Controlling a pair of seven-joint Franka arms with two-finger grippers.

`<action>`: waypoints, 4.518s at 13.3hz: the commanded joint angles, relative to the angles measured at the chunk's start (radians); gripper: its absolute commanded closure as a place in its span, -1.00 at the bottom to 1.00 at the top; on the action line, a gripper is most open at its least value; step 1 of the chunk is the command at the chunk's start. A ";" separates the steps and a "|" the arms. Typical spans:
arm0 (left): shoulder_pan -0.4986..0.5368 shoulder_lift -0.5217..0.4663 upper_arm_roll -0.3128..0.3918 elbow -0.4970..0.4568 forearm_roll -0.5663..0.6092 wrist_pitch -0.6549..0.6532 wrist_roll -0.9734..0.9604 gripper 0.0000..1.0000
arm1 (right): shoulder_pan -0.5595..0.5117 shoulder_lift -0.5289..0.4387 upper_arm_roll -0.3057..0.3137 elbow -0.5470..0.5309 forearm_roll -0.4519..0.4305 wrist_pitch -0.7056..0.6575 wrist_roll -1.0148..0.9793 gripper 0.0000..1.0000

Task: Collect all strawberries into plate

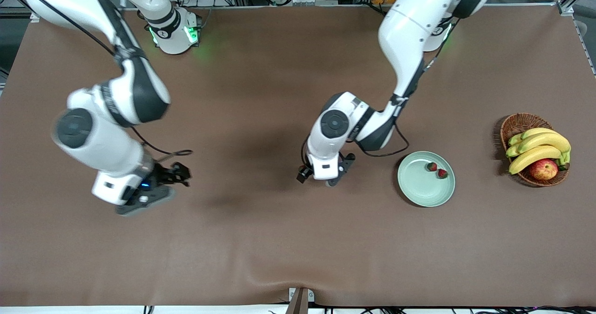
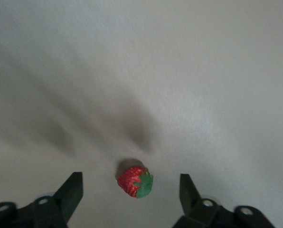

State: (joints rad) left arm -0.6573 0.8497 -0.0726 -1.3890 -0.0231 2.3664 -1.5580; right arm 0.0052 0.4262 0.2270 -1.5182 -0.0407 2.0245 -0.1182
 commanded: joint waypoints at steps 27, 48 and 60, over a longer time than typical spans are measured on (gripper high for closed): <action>0.180 -0.300 0.014 -0.153 0.014 -0.141 0.329 1.00 | -0.050 -0.451 -0.281 -0.042 0.087 -0.598 0.112 -1.00; 0.530 -0.624 0.001 -0.259 0.052 -0.465 1.001 -1.00 | -0.033 -0.442 -0.287 0.004 0.034 -0.589 0.126 -1.00; 0.611 -0.856 0.005 -0.194 0.035 -0.799 1.359 -1.00 | -0.019 -0.438 -0.282 0.006 0.039 -0.587 0.124 -1.00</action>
State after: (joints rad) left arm -0.0549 0.0465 -0.0607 -1.5211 0.0085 1.5655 -0.2267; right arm -0.0212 -0.0021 -0.0553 -1.5121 0.0073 1.4389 -0.0099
